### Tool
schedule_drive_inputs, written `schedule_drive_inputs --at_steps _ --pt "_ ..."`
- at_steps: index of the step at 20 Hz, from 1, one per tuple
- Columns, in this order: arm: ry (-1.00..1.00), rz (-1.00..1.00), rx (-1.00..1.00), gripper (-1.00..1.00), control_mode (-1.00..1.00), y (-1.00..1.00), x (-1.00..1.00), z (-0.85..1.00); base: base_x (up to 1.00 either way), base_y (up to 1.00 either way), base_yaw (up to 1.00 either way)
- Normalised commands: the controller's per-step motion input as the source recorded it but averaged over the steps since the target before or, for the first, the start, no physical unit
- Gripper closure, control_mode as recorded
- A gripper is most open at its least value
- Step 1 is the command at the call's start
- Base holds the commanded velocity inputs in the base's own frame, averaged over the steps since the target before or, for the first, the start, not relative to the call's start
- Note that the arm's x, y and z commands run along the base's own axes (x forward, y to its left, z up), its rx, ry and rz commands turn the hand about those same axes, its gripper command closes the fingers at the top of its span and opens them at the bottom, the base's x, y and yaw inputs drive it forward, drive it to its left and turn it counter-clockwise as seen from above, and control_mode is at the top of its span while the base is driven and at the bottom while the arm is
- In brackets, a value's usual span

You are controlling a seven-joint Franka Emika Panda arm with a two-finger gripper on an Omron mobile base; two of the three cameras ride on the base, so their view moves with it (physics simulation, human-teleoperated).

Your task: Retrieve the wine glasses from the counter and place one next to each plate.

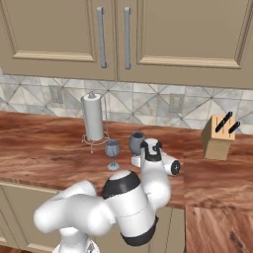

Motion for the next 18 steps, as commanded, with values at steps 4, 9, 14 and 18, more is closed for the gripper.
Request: schedule_drive_inputs --at_steps 4,9,14,18 --pt "-0.04 0.14 0.05 -1.00 -1.00 0.08 0.00 -0.17 0.00 0.00 0.00" --pt "0.00 0.16 0.04 -1.00 -1.00 0.03 0.08 -0.16 0.00 0.00 0.00" --pt "0.00 0.22 0.01 -1.00 -1.00 0.13 -0.03 -0.07 0.00 0.00 0.00" --pt "-0.01 0.16 0.00 -1.00 -1.00 0.57 -0.09 -0.16 0.00 0.00 0.00"
